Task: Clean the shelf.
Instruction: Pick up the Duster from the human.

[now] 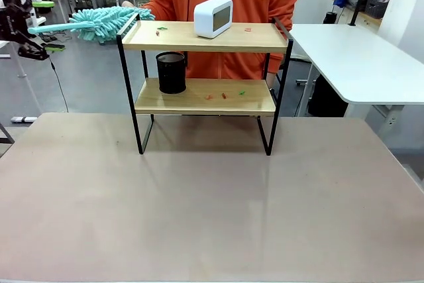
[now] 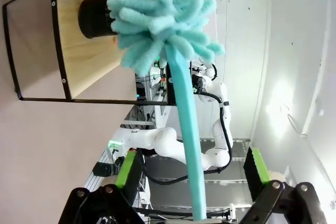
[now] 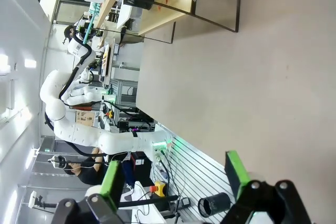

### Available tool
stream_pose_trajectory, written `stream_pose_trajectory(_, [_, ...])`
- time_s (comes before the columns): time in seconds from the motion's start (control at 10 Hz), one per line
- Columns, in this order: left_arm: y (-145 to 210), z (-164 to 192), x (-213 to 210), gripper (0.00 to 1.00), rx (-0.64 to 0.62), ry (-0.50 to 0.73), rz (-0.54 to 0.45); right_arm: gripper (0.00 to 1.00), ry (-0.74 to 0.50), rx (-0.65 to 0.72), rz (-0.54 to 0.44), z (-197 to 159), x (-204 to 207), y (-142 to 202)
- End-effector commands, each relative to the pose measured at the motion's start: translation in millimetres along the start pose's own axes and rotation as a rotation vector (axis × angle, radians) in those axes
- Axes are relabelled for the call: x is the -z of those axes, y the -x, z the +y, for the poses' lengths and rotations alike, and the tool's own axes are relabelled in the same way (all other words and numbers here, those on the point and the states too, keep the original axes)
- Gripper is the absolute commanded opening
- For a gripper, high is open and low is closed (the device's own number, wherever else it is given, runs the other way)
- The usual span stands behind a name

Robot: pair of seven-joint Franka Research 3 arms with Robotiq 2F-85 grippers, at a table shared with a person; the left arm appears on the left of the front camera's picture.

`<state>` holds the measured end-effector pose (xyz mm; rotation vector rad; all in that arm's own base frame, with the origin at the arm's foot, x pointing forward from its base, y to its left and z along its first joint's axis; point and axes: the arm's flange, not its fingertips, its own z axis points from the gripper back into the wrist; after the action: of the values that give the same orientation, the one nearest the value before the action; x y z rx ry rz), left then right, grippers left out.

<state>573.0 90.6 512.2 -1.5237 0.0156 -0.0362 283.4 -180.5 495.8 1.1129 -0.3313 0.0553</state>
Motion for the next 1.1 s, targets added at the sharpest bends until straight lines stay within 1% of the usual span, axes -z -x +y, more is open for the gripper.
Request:
stream_pose_trajectory(0.0, [-6.7,-9.2,-0.8,1.0,-0.017,0.014,-0.003,1.0,-0.019,-0.03,-0.015,0.8,1.2,-2.0])
stream_pose_trajectory(0.2, [-4.8,-8.9,0.5,1.0,-0.011,0.005,-0.006,1.0,-0.019,-0.03,-0.015,0.8,1.2,-2.0])
stream_pose_trajectory(0.3, [-3.5,-9.0,2.2,0.55,-0.01,-0.014,0.0,1.0,-0.019,-0.03,-0.015,0.8,1.2,-2.0])
stream_pose_trajectory(0.4, [-1.5,-8.5,4.1,0.42,-0.008,-0.018,0.008,1.0,-0.019,-0.03,-0.015,0.8,1.2,-2.0])
stream_pose_trajectory(0.5, [0.1,-7.8,5.9,0.0,0.0,-0.033,0.003,1.0,-0.019,-0.03,-0.015,0.8,1.2,-2.0])
stream_pose_trajectory(0.7, [0.6,-7.6,7.5,0.0,0.008,-0.038,-0.002,1.0,-0.019,-0.03,-0.015,0.8,1.2,-2.0])
stream_pose_trajectory(0.8, [0.5,-7.5,9.4,0.16,0.014,-0.043,0.002,1.0,-0.019,-0.03,-0.015,0.8,1.2,-2.0])
stream_pose_trajectory(0.9, [0.3,-7.5,11.0,0.06,0.019,-0.051,0.003,1.0,-0.019,-0.03,-0.015,0.8,1.2,-2.0])
stream_pose_trajectory(1.0, [0.2,-7.2,12.1,0.0,0.025,-0.047,0.002,1.0,-0.019,-0.03,-0.015,0.8,1.2,-2.0])
